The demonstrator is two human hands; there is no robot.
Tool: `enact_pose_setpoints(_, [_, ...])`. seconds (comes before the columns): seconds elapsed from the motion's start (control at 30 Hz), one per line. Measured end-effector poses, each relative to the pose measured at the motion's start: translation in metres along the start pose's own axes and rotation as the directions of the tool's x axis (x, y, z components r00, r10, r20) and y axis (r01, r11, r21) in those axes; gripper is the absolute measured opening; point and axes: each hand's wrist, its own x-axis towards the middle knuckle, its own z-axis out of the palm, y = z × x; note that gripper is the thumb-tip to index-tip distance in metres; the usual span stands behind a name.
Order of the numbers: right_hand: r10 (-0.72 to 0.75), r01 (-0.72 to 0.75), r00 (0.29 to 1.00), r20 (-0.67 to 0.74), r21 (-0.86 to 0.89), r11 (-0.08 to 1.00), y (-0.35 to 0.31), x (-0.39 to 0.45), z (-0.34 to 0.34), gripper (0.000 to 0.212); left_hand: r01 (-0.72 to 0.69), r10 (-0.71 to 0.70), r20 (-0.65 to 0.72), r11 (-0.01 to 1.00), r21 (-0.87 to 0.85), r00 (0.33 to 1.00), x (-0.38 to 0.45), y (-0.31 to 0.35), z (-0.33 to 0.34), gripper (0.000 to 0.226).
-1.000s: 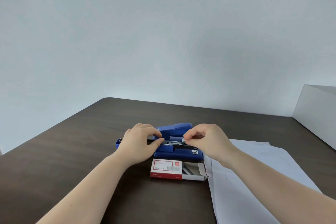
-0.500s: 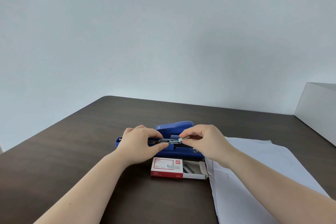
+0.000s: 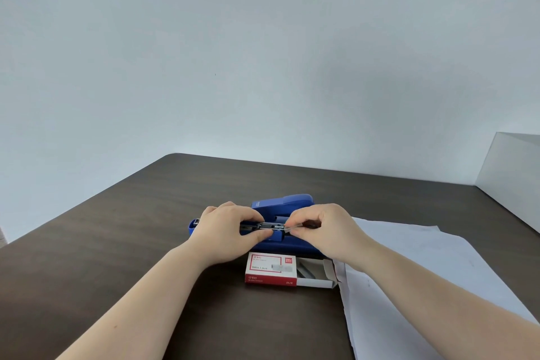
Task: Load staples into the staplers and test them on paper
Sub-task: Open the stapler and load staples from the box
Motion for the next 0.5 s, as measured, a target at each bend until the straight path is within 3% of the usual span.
enact_pose_setpoints(0.27, [0.009, -0.006, 0.999, 0.045, -0.071, 0.997, -0.0003, 0.001, -0.0011, 0.018, -0.004, 0.004, 0.028, 1.0, -0.016, 1.0, 0.0003, -0.0005, -0.0018, 0.025])
enact_pose_setpoints(0.5, [0.039, -0.039, 0.998, -0.054, 0.013, 0.999, 0.0026, -0.0032, 0.0006, 0.017, 0.009, -0.007, 0.059, 0.999, -0.037, 0.998, 0.0003, 0.0008, -0.0029, 0.025])
